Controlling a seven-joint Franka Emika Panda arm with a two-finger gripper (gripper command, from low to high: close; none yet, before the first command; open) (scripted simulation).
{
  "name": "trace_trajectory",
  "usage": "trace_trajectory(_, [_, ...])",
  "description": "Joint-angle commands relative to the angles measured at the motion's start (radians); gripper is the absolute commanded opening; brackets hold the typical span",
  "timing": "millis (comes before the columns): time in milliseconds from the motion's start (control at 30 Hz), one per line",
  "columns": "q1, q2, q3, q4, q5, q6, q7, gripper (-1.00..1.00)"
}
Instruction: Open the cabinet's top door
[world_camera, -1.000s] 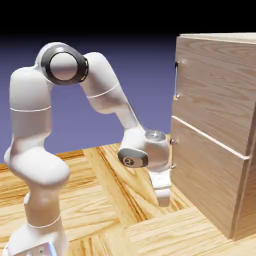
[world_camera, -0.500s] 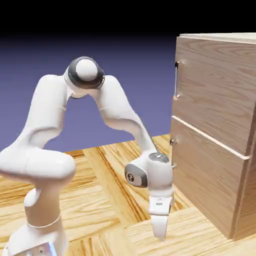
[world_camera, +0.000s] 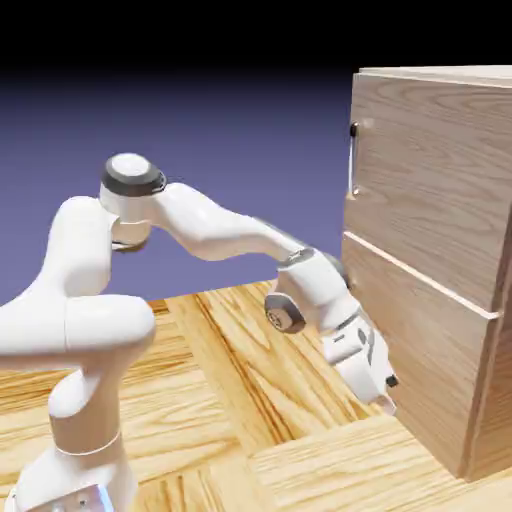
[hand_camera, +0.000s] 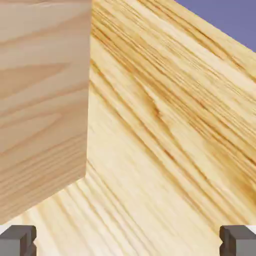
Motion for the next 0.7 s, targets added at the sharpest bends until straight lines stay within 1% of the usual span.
trace_trajectory(0, [0.03, 0.036, -0.024, 0.01, 0.036, -0.009, -0.009, 0.0])
trace_trajectory(367, [0.368, 0.437, -0.286, 0.122, 0.433, -0.105, -0.113, 0.0])
trace_trajectory(500, [0.385, 0.482, -0.428, 0.08, 0.506, -0.105, -0.161, 0.0])
trace_trajectory(567, [0.4, 0.491, -0.454, 0.075, 0.535, -0.105, -0.158, 0.0])
trace_trajectory(667, [0.292, 0.476, -0.446, 0.178, 0.575, -0.104, -0.162, 0.0])
